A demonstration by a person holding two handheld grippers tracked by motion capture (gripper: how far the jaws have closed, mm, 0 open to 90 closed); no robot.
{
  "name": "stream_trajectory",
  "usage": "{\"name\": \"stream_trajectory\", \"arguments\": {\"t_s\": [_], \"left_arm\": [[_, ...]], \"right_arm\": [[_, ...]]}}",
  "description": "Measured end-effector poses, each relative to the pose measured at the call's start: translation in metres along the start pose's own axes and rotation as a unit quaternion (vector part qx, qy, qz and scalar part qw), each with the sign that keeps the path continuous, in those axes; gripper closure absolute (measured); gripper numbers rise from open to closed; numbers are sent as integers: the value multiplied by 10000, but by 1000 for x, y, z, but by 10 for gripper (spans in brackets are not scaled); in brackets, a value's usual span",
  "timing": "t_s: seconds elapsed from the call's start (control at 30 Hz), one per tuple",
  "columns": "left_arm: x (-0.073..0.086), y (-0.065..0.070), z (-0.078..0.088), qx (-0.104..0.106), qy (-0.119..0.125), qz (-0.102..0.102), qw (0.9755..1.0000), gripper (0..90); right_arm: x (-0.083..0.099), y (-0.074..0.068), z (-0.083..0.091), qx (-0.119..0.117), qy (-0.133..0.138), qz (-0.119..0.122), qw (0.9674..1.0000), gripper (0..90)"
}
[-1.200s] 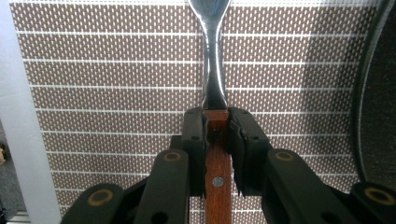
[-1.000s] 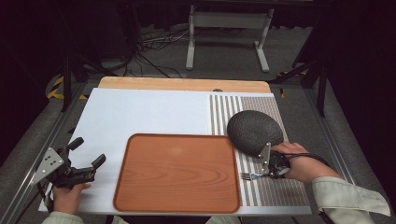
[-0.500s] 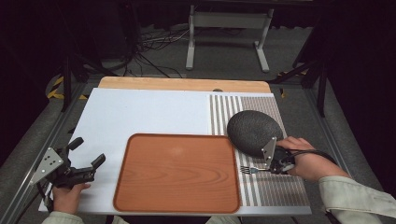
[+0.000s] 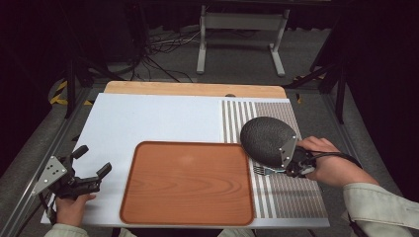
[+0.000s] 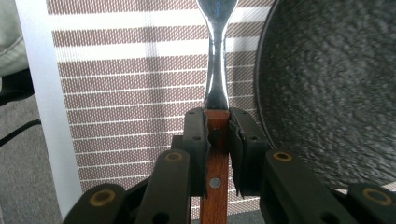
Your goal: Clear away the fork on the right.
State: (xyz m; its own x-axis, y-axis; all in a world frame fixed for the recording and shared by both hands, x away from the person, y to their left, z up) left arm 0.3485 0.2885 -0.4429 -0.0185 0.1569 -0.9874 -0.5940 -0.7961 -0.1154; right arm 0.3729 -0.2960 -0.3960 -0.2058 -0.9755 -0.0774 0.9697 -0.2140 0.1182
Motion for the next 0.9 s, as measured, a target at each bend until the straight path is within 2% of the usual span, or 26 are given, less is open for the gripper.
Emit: {"name": "stream_trajectory", "arguments": {"t_s": [0.27, 0.3, 0.37, 0.53, 0.7, 0.8, 0.9], "left_arm": [[-1, 0, 0, -13, 17, -8, 10000, 5], [-1, 0, 1, -9, 12, -12, 10000, 5], [-1, 0, 0, -7, 19, -9, 10000, 5], [-1, 0, 0, -6, 16, -12, 10000, 5], [-1, 0, 1, -7, 20, -12, 10000, 5], [-1, 0, 1, -5, 22, -17, 10000, 5], [-1, -1, 1, -3, 20, -12, 10000, 5]], "right_arm": [[-11, 1, 11, 79, 263, -190, 9994, 785], [-14, 1, 12, 97, 344, -205, 9992, 785], [-19, 1, 13, 94, 440, -395, 9982, 785], [-31, 1, 16, 145, 655, -470, 9966, 785], [-47, -1, 20, 129, 959, -709, 9928, 785], [-55, -2, 22, 113, 1050, -859, 9907, 785], [-64, -3, 23, 53, 1208, -1039, 9872, 785]]}}
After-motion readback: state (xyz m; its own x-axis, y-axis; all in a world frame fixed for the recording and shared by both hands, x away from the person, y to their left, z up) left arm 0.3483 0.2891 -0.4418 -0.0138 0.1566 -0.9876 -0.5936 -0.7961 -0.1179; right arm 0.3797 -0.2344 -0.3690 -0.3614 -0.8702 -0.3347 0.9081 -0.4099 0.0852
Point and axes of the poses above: each handheld gripper's, and its own axes: z roughly backward along the jaws, x roughly out of its underside, y roughly to its right, the point moved 5 cm from there along -z, roughly forward along the jaws, and after that the axes turned 8 degrees about -z, right-handed, at the moved point
